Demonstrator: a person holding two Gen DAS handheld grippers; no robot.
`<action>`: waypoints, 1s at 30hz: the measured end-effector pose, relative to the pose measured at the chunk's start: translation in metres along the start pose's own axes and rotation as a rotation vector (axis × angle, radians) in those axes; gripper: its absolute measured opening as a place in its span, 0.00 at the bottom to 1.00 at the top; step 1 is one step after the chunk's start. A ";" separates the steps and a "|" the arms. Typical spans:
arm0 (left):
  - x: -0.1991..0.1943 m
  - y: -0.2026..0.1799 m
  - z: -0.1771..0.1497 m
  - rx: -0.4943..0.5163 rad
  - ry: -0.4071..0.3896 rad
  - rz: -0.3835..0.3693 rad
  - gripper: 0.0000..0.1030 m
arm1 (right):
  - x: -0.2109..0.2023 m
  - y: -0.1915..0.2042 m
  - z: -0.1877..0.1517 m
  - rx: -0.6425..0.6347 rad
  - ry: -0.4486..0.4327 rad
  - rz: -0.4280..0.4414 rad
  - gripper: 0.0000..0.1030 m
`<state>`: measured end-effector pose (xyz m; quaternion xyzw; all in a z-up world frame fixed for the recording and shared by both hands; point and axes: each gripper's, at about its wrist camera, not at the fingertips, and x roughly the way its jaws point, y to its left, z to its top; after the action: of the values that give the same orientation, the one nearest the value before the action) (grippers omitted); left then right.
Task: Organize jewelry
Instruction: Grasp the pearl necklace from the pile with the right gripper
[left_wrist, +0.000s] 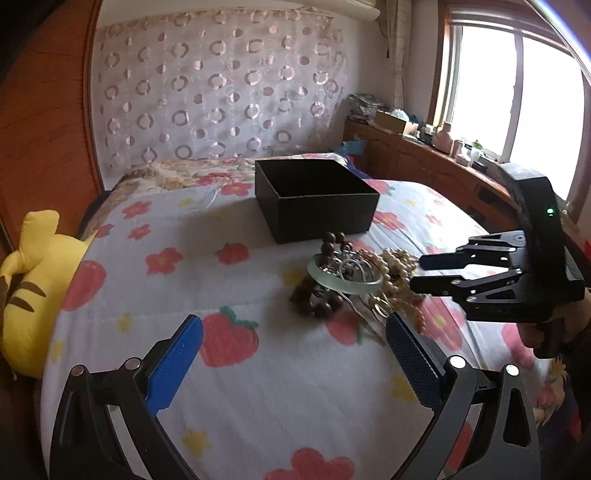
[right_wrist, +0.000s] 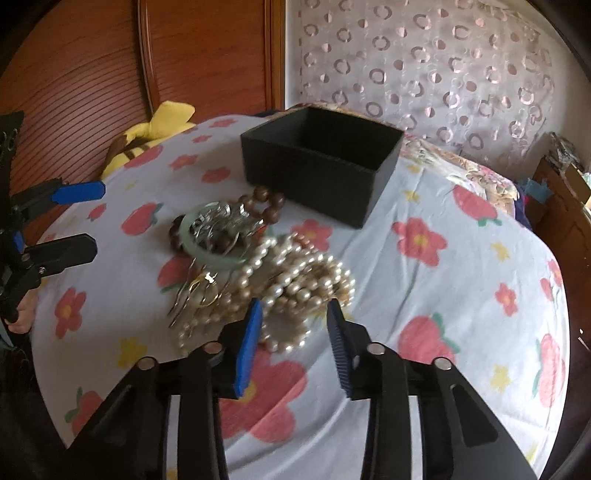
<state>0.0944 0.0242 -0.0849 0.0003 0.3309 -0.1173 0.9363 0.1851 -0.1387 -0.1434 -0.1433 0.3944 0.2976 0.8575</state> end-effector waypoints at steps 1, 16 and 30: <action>-0.001 -0.001 -0.001 0.001 -0.001 -0.003 0.93 | 0.000 0.001 0.000 0.000 0.003 -0.001 0.34; -0.003 -0.012 -0.004 0.011 0.002 -0.022 0.93 | 0.000 -0.012 -0.001 0.041 0.014 -0.037 0.26; -0.002 -0.016 -0.002 0.011 0.009 -0.021 0.93 | -0.011 -0.012 -0.010 -0.010 0.022 -0.040 0.08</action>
<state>0.0882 0.0087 -0.0843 0.0025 0.3344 -0.1288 0.9336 0.1807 -0.1572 -0.1409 -0.1588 0.3996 0.2809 0.8581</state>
